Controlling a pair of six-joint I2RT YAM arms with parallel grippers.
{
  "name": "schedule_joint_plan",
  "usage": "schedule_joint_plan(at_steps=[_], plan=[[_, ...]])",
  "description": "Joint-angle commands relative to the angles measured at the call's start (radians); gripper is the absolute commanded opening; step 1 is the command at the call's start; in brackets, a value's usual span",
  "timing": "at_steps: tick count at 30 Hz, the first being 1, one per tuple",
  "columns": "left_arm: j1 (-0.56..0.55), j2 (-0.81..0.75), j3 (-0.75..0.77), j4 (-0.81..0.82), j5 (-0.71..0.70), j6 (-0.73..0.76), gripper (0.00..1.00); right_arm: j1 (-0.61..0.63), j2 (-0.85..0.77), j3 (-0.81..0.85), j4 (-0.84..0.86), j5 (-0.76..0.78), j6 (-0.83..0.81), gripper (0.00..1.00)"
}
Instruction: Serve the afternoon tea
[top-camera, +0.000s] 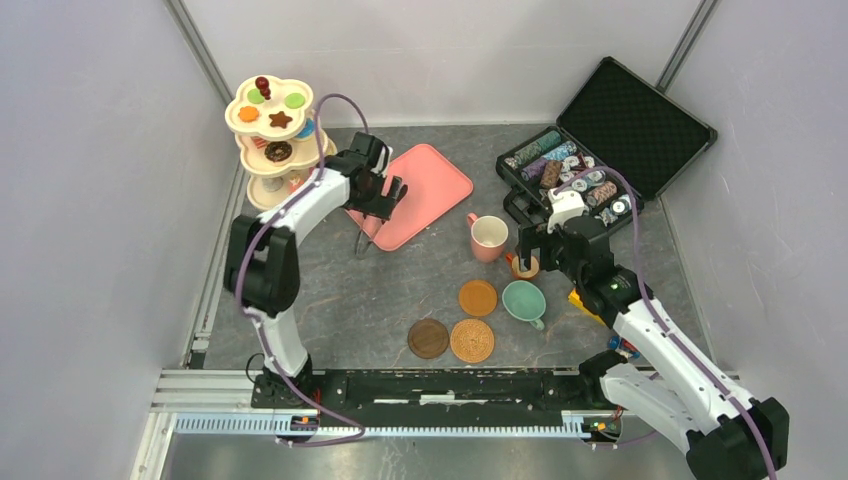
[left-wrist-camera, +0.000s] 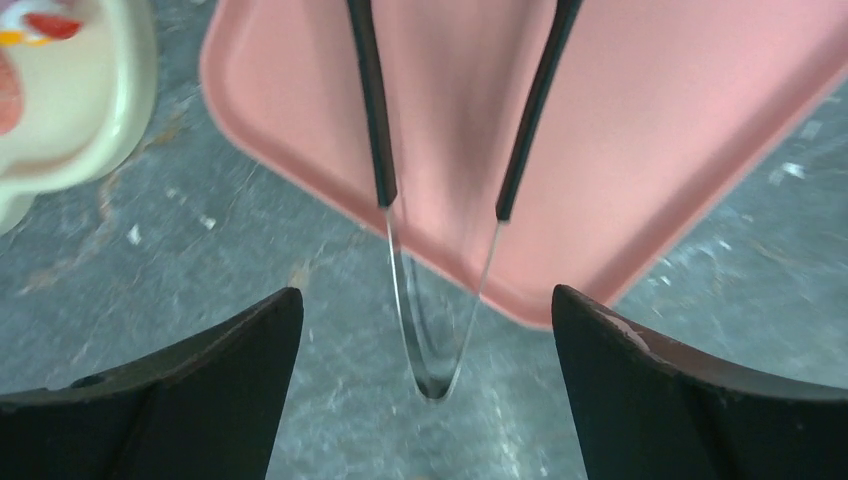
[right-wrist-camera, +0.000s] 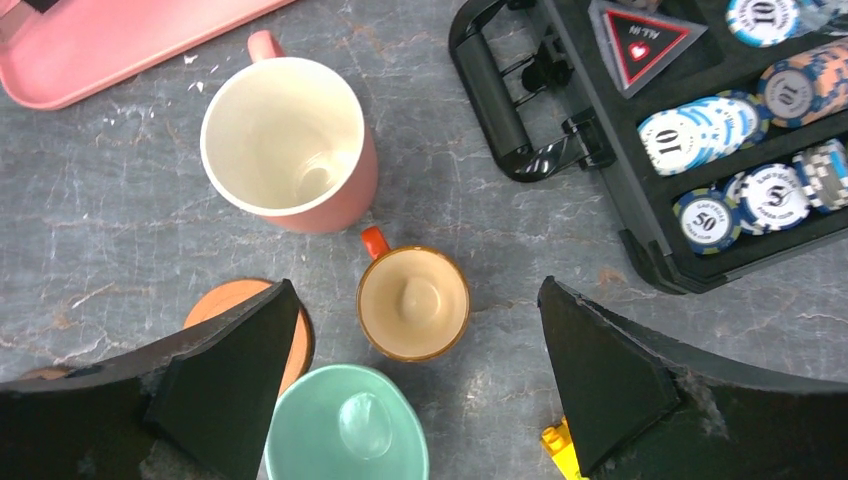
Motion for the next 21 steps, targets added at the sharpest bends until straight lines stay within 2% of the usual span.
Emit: schedule_joint_plan(at_steps=[1,4,6,12,17,21], plan=[[-0.013,-0.242,0.036,-0.089,0.031,-0.108,1.00,0.003,-0.028,-0.030,0.018,-0.087,-0.004,0.98],[-0.063,-0.392,-0.068,-0.110,0.075,-0.224,0.99,0.005,-0.048,-0.056,0.039,-0.133,0.003,0.98],[-0.137,-0.483,-0.163,-0.110,0.099,-0.306,0.99,0.013,-0.059,-0.067,0.051,-0.143,0.004,0.98],[-0.548,-0.656,-0.381,-0.130,-0.046,-0.610,0.97,0.036,-0.053,-0.066,0.058,-0.157,-0.005,0.98],[-0.850,-0.605,-0.419,-0.158,-0.119,-0.810,0.92,0.036,-0.048,-0.036,0.026,-0.095,-0.012,0.98],[-0.971,-0.442,-0.389,-0.183,-0.110,-0.870,0.81,0.037,-0.058,-0.036,0.006,-0.062,-0.012,0.98]])
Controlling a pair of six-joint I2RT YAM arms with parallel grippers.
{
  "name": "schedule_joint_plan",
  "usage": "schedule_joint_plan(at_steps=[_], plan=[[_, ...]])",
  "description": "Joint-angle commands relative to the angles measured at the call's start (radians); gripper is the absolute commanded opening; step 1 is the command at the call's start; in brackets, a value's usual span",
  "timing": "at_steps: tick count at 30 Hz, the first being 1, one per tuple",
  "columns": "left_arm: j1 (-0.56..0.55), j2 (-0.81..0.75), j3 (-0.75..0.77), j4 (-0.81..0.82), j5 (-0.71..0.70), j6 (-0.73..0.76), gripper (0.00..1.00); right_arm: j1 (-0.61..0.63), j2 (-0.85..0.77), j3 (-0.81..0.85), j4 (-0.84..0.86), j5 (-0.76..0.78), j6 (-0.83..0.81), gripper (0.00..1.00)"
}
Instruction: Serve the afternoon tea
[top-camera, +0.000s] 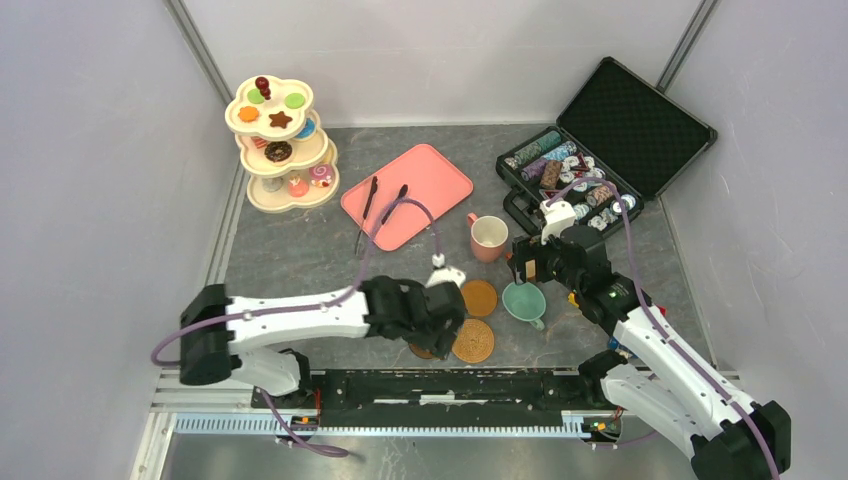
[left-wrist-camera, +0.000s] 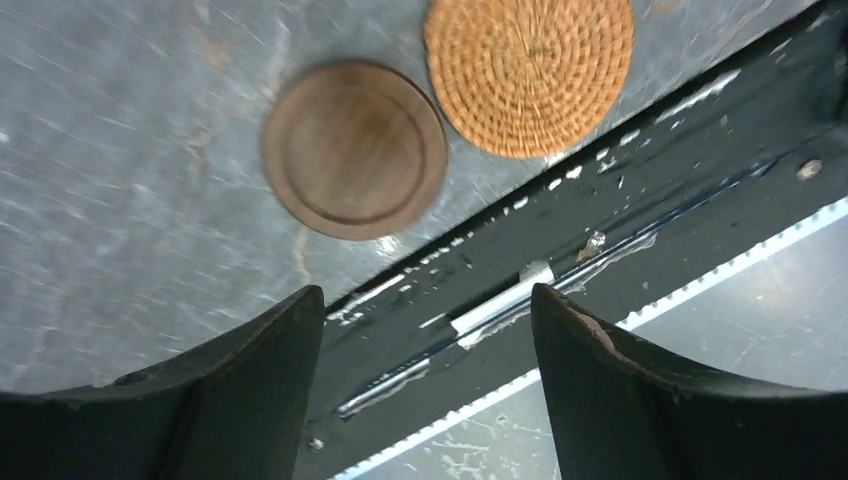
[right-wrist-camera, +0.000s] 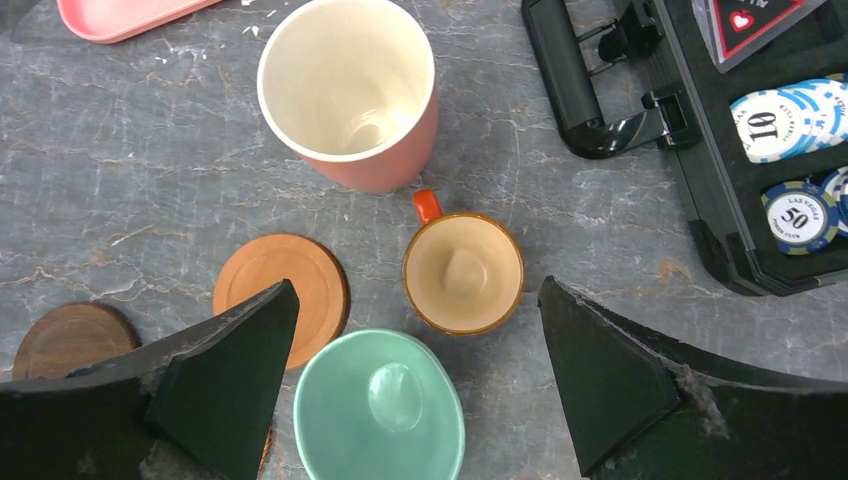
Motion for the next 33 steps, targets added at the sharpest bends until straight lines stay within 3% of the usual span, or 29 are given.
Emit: schedule_joint_plan(at_steps=[1,4,9,14,19,26,33], plan=[[-0.096,0.154,0.038,-0.038,-0.057,-0.184,0.77,0.003,-0.018,0.027,-0.001,0.060,-0.012,0.98],[-0.100,0.236,0.031,-0.014,-0.086,-0.190,0.65,0.004,-0.020,0.019,-0.016,0.082,-0.013,0.98],[-0.094,0.325,0.094,-0.031,-0.196,-0.179,0.53,0.004,-0.030,0.005,-0.031,0.088,-0.012,0.98],[-0.043,0.383,0.091,0.039,-0.144,-0.130,0.49,0.004,-0.020,0.002,-0.025,0.094,-0.012,0.98],[0.018,0.419,0.069,0.037,-0.135,-0.112,0.36,0.004,-0.010,-0.014,-0.001,0.105,-0.014,0.98],[0.163,0.383,-0.081,0.055,-0.138,-0.159,0.29,0.004,0.044,-0.001,0.003,0.085,-0.013,0.98],[0.317,0.300,-0.161,-0.015,-0.249,-0.226,0.31,0.004,0.045,-0.009,0.022,0.063,-0.013,0.98]])
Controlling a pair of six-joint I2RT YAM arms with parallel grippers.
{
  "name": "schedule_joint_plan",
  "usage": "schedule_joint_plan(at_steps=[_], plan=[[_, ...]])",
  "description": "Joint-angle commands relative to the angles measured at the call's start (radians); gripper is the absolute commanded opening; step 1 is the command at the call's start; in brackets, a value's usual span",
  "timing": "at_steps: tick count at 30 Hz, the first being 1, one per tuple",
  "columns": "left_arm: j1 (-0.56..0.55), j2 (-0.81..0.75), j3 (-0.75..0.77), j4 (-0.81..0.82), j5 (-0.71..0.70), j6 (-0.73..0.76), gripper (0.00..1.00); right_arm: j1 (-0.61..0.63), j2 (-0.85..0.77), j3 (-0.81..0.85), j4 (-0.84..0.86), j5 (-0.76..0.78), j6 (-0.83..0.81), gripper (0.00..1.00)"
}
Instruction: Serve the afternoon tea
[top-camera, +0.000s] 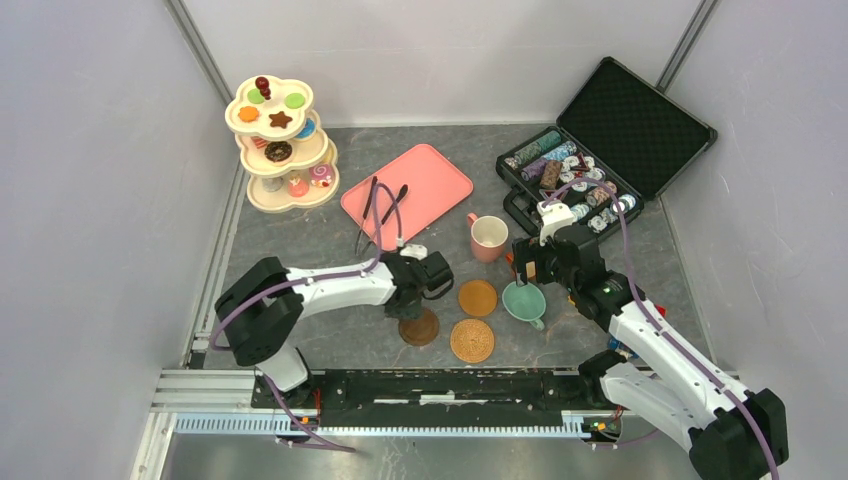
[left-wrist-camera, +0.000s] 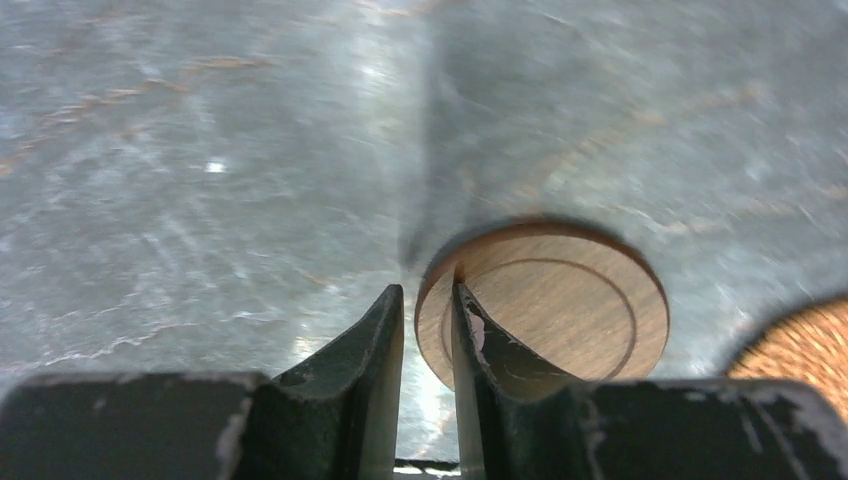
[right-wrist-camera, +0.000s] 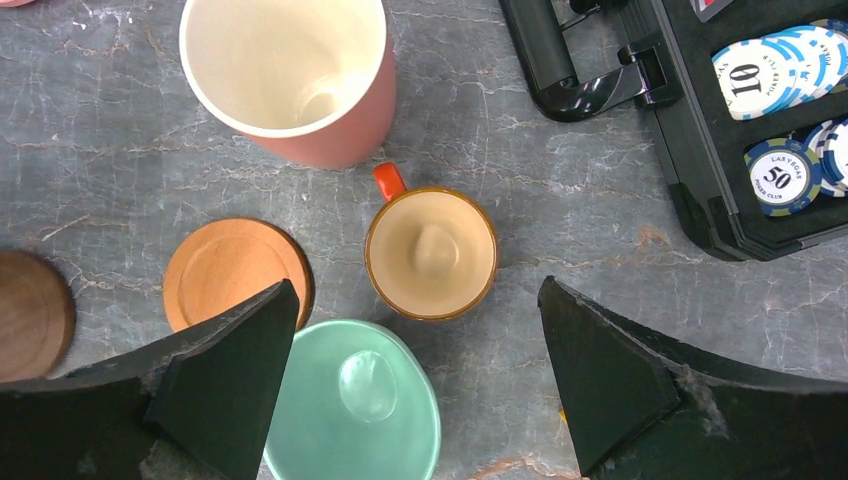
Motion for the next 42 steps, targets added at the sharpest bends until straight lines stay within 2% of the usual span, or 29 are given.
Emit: schedule_joint_plan(at_steps=[1,15,20,23,27,31,34,36,39,42], plan=[[0.109,-0.014,-0.096,-0.070,-0.114,-0.064,0.31,0.004,-0.003,0.000,0.051,-0.019,-0.010,0.98],[0.468,-0.116,-0.165,-0.084,-0.218,-0.067,0.33,0.003,-0.011,-0.001,0.046,-0.014,-0.012,0.98],[0.609,-0.131,-0.147,-0.030,-0.245,-0.009,0.34,0.004,-0.010,0.000,0.044,-0.012,-0.012,0.98],[0.705,-0.109,-0.127,0.016,-0.197,0.035,0.34,0.004,-0.010,0.002,0.043,-0.011,-0.012,0.98],[0.782,-0.080,-0.062,0.016,-0.203,0.065,0.34,0.004,-0.015,0.003,0.032,-0.006,-0.013,0.98],[0.791,-0.139,-0.015,-0.029,-0.209,0.076,0.41,0.004,-0.034,-0.010,0.032,-0.006,-0.012,0.98],[0.789,-0.244,-0.050,-0.042,-0.138,0.073,0.48,0.004,-0.041,-0.015,0.033,-0.012,-0.010,0.98],[0.779,-0.322,-0.098,-0.051,-0.079,0.052,0.57,0.004,-0.039,-0.015,0.035,-0.017,-0.009,0.98],[0.717,-0.427,-0.192,-0.073,-0.010,-0.024,0.77,0.005,-0.034,-0.014,0.047,-0.026,-0.009,0.98],[0.608,-0.483,-0.255,-0.106,-0.002,-0.134,0.84,0.004,-0.020,-0.009,0.052,-0.028,-0.009,0.98]])
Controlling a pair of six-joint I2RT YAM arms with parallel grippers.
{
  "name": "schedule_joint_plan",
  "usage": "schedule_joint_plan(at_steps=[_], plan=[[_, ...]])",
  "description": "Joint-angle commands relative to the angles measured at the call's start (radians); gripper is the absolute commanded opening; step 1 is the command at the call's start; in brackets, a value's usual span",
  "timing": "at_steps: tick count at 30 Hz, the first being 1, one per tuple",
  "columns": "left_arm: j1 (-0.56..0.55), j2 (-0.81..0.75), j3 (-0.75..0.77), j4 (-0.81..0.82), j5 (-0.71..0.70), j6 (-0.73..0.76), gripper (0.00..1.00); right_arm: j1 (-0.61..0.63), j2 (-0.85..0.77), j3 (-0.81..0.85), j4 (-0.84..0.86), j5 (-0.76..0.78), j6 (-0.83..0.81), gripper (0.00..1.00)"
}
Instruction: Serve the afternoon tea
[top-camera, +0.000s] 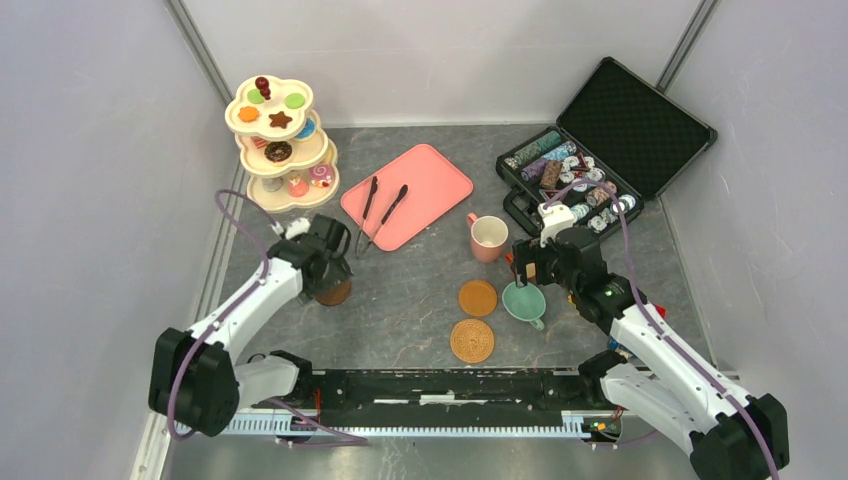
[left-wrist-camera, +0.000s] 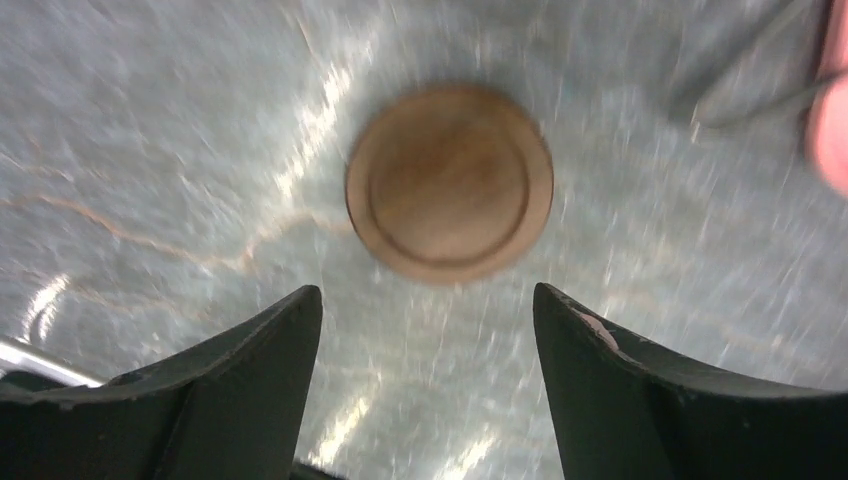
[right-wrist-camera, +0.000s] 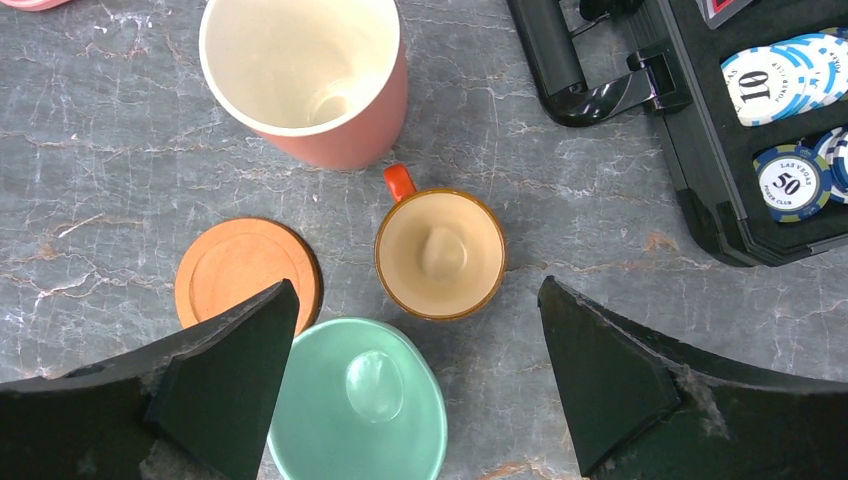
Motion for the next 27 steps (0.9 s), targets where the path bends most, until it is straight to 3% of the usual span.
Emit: schedule_joint_plan(at_steps=[1,7,9,15,27], plan=[[-0.139,-0.055,-0.087,-0.058,0.065,-0.169,0.85,0.003,0.011,0.007,0.040,-0.011,-0.007,0.98],[-0.196,0.025,-0.146,0.026,0.083,-0.221,0.87,0.004,0.016,0.010,0.030,-0.022,-0.007,0.98],[-0.186,0.057,-0.148,0.082,0.075,-0.204,0.83,0.004,0.007,0.011,0.023,-0.014,-0.007,0.98],[-0.093,0.196,-0.082,0.164,0.077,-0.116,0.70,0.004,-0.018,0.009,0.003,0.004,-0.007,0.98],[0.136,0.334,0.006,0.269,0.051,0.076,0.64,0.004,-0.009,0.019,-0.003,0.012,-0.007,0.98]])
